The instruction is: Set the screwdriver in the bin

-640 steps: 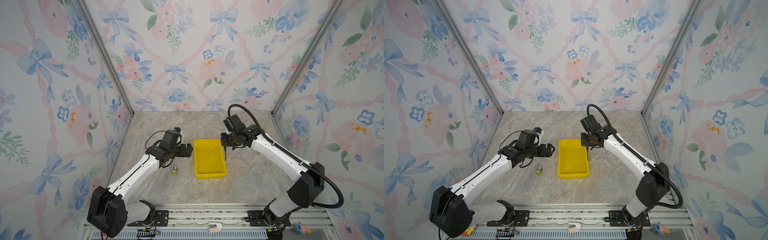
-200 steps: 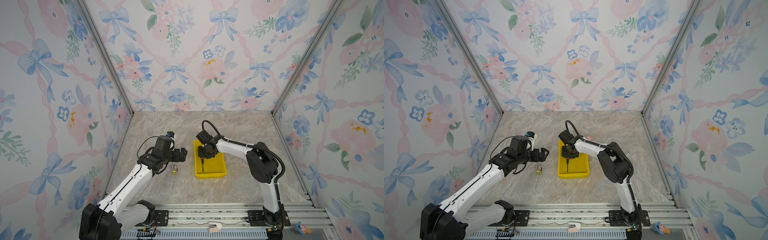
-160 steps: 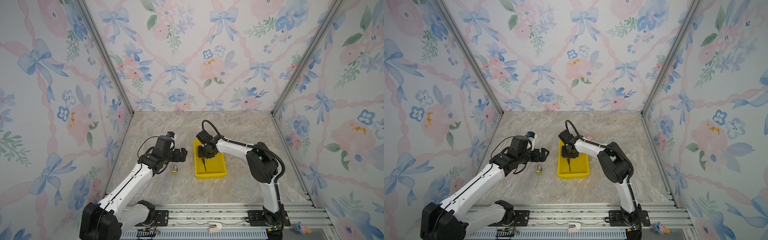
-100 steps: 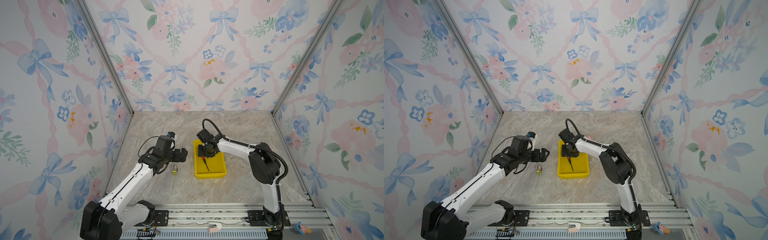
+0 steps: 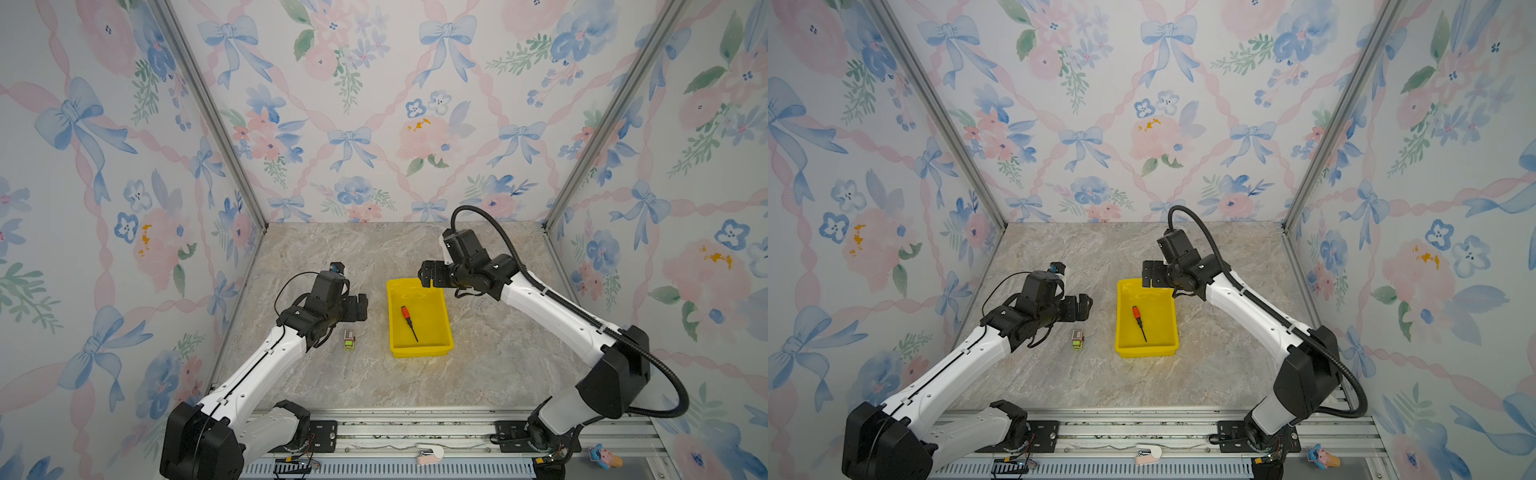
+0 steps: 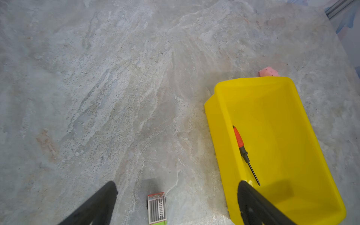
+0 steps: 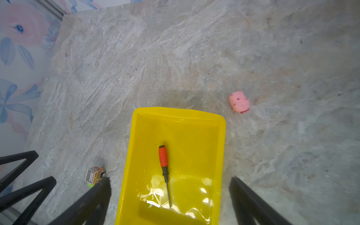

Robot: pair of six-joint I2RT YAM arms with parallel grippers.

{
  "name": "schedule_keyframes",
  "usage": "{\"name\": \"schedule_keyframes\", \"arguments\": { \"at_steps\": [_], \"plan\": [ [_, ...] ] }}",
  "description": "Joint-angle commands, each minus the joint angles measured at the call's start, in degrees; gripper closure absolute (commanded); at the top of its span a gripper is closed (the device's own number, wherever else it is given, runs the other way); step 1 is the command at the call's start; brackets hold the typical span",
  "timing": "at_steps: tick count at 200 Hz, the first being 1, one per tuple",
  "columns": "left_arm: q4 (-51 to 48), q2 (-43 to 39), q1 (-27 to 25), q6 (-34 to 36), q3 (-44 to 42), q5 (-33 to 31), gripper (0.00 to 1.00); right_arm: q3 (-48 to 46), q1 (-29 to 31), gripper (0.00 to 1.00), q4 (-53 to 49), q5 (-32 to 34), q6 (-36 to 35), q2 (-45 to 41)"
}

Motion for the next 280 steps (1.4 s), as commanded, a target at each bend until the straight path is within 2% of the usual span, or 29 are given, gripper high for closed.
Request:
{"name": "schedule_keyframes", "arguments": {
  "at_steps": [1,33,50,64,84,100,126,157,179,196,214,226,247,265,280],
  "plan": [
    [1.3,0.4,0.5,-1.4,0.0,-10.4,0.03,-8.5,-5.6,0.03,5.1,-1.9,-6.4,-9.0],
    [1.7,3.5,0.6,-1.7,1.2,-21.5,0.03,-19.8,-14.7,0.03,11.7,-2.0,-9.3,-22.3],
    [4.2,5.4,1.7,0.3,0.6,-24.8,0.02,-24.1,-18.4,0.03,12.9,2.3,-9.4,-25.3],
    [8.7,6.3,4.6,1.2,-1.6,-23.7,0.03,-25.9,-20.3,0.03,12.5,7.8,-8.6,-23.7],
    [17.6,7.8,9.9,2.0,-6.8,-22.9,0.02,-28.4,-27.0,0.03,14.5,1.3,-5.0,-19.9],
    [27.0,9.2,12.8,3.9,-11.0,-22.5,0.03,-30.6,-32.3,0.03,15.8,-0.7,-0.8,-17.8],
    [44.8,12.0,13.9,10.9,-16.7,-20.6,0.03,-29.0,-34.3,0.03,15.3,3.1,-6.2,-13.0],
    [45.6,19.6,14.3,16.6,-12.0,-21.5,0.03,-31.7,-39.1,0.03,23.3,4.0,-5.5,-9.6],
    [49.7,22.2,14.3,21.9,-12.6,-21.0,0.02,-36.0,-39.6,0.03,34.3,6.9,-11.6,-9.5],
    [63.3,21.7,14.4,27.8,-19.1,-18.2,0.02,-38.6,-41.2,0.03,41.8,3.8,-13.3,-7.8],
    [67.2,21.1,14.8,28.7,-22.5,-15.8,0.02,-37.5,-41.5,0.03,43.4,-1.7,-15.6,-6.1],
    [70.0,20.3,14.9,29.2,-24.8,-14.6,0.03,-37.1,-40.5,0.03,43.7,-2.3,-17.6,-5.9],
    [73.7,19.3,15.0,27.9,-27.2,-11.9,0.03,-39.6,-38.6,0.03,46.2,0.8,-20.8,-7.7],
    [75.5,18.6,14.9,27.5,-28.2,-6.5,0.02,-42.3,-37.2,0.03,48.2,4.1,-23.0,-9.8],
    [78.9,18.8,14.7,27.5,-29.5,-6.8,0.03,-43.9,-36.6,0.03,50.3,5.4,-23.6,-10.6]
  ]
}}
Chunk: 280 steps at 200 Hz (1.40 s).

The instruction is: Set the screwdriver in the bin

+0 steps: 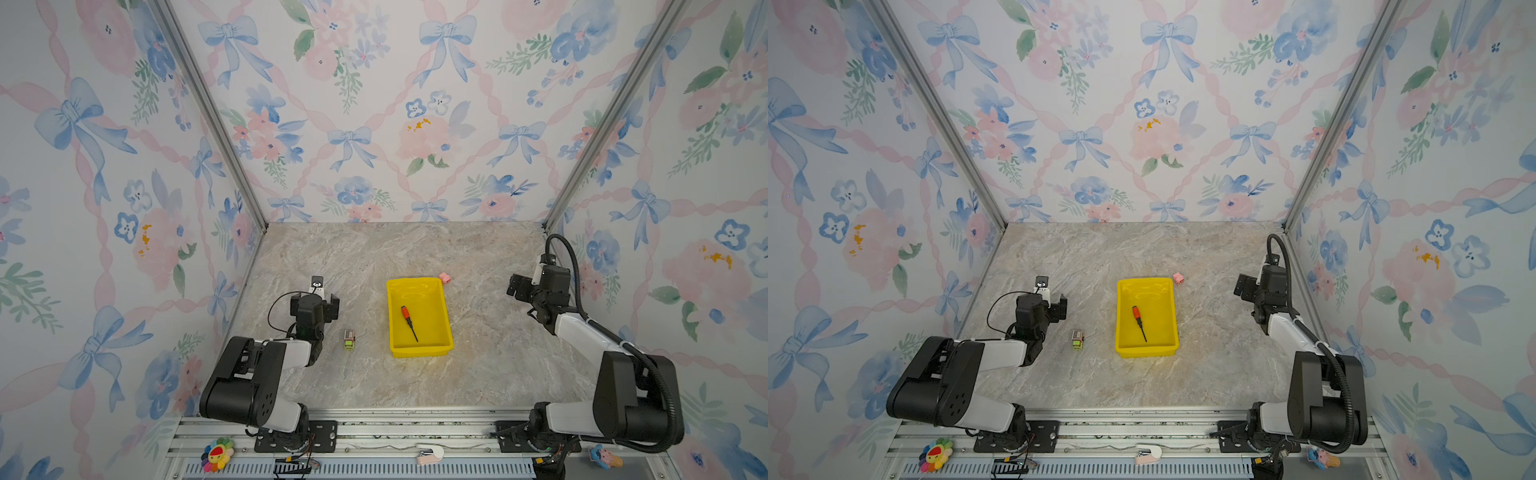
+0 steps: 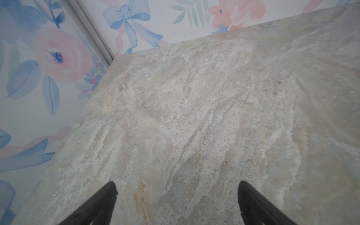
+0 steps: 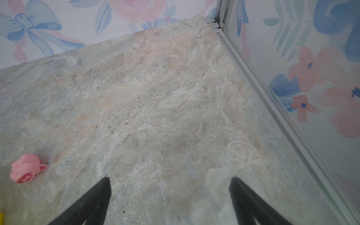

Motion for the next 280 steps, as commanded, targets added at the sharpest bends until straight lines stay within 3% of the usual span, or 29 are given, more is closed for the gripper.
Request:
{"name": "schedule_keyframes", "arguments": {
  "at_steps": [1,42,62,92,127,156,280],
  "plan": [
    [8.7,-1.2,0.2,0.9,-1.7,4.2,0.02,-2.9,1.2,0.03,5.6,3.5,-4.0,-2.3],
    [16.0,2.7,3.3,-2.6,-3.6,4.9,0.02,-7.3,1.7,0.03,18.7,1.3,-1.5,0.1],
    [26.7,7.0,4.8,-3.0,-6.6,7.3,0.03,-9.8,2.7,0.03,22.2,1.0,-3.4,0.9],
    [22.6,5.9,4.9,-3.6,-5.6,7.5,0.02,-13.9,4.8,0.03,31.0,6.0,-3.7,4.5],
    [22.4,6.2,5.7,-4.6,-5.3,7.5,0.03,-16.5,7.6,0.03,43.1,6.7,-7.3,11.2],
    [22.6,5.6,4.9,-4.7,-5.9,4.1,0.03,-16.1,7.8,0.03,41.3,7.1,-7.3,10.7],
    [22.6,6.0,5.3,-4.8,-5.5,5.5,0.03,-16.2,7.6,0.03,41.4,6.6,-7.2,10.7]
  ]
}}
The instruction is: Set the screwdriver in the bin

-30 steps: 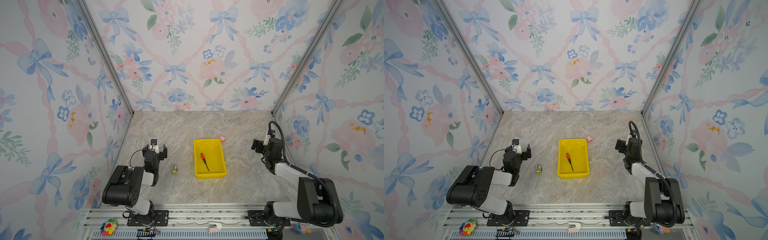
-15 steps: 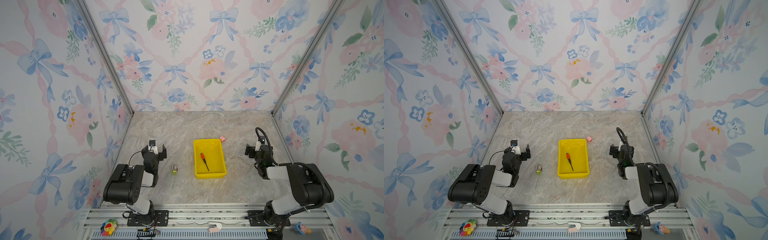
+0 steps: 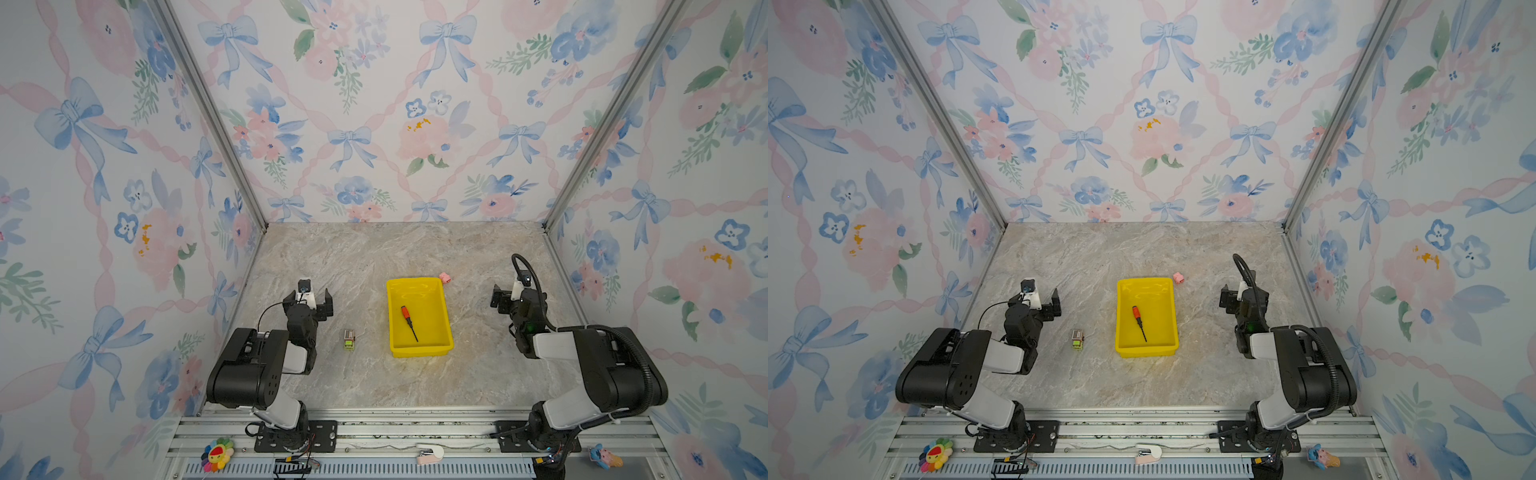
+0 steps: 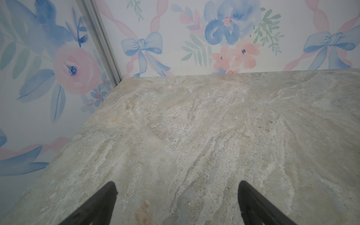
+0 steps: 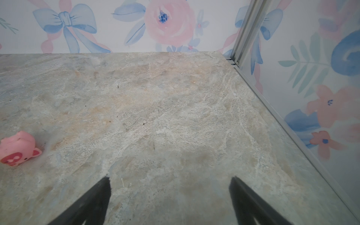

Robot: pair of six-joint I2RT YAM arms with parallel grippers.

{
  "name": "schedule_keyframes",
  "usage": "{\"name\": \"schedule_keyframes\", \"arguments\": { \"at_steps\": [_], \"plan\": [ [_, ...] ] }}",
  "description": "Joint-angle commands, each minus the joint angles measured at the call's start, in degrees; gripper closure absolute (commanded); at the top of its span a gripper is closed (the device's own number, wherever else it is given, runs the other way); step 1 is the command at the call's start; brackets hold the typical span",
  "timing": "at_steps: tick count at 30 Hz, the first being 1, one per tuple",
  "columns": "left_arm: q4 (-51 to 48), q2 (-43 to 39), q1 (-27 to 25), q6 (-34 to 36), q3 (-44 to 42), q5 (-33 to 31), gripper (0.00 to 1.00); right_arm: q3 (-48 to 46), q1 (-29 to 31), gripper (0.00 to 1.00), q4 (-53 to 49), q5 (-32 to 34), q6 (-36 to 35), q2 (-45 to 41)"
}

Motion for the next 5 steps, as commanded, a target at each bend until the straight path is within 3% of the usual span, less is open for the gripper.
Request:
{"name": "schedule_keyframes", "arguments": {
  "at_steps": [1,5],
  "plan": [
    [1.1,0.2,0.1,-1.0,0.3,0.1,0.03,-0.4,0.1,0.03,1.6,0.5,-0.4,-0.2],
    [1.2,0.0,0.4,-0.9,0.1,0.7,0.02,-0.5,0.1,0.03,1.9,0.6,-0.4,-0.1]
  ]
}}
